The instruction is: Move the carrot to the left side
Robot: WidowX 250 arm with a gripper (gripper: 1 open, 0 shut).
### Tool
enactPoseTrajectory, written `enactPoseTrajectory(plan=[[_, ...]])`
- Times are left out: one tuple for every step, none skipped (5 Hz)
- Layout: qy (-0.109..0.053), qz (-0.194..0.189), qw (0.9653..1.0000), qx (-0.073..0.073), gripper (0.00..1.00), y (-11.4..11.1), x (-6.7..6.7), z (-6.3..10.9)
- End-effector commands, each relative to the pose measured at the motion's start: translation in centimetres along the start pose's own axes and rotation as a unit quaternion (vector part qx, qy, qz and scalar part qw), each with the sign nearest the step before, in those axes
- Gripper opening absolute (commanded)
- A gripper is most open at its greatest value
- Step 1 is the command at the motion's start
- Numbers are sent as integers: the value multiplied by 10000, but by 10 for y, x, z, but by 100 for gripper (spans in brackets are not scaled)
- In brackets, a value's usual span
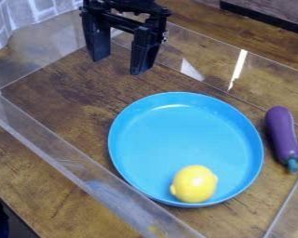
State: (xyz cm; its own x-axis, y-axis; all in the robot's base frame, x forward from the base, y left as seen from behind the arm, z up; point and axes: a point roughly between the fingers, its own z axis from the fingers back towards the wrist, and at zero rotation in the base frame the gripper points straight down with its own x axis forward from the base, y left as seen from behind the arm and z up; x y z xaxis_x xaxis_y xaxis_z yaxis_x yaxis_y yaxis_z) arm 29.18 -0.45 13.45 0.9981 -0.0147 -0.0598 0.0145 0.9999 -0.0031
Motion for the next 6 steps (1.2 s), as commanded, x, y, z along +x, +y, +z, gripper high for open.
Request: enactPoseTrajectory(plan=[[58, -69, 10000, -5, 100, -5, -1, -6], [105, -199, 9997, -10, 100, -14, -4, -13], [86, -464, 9989, -10, 100, -32, -10, -22], [9, -843, 9964, 12, 100, -56, -17, -36], [-51, -1259, 9920, 44, 100, -75, -18, -59], [-143, -1704, 9852, 69, 100, -91, -19, -79]])
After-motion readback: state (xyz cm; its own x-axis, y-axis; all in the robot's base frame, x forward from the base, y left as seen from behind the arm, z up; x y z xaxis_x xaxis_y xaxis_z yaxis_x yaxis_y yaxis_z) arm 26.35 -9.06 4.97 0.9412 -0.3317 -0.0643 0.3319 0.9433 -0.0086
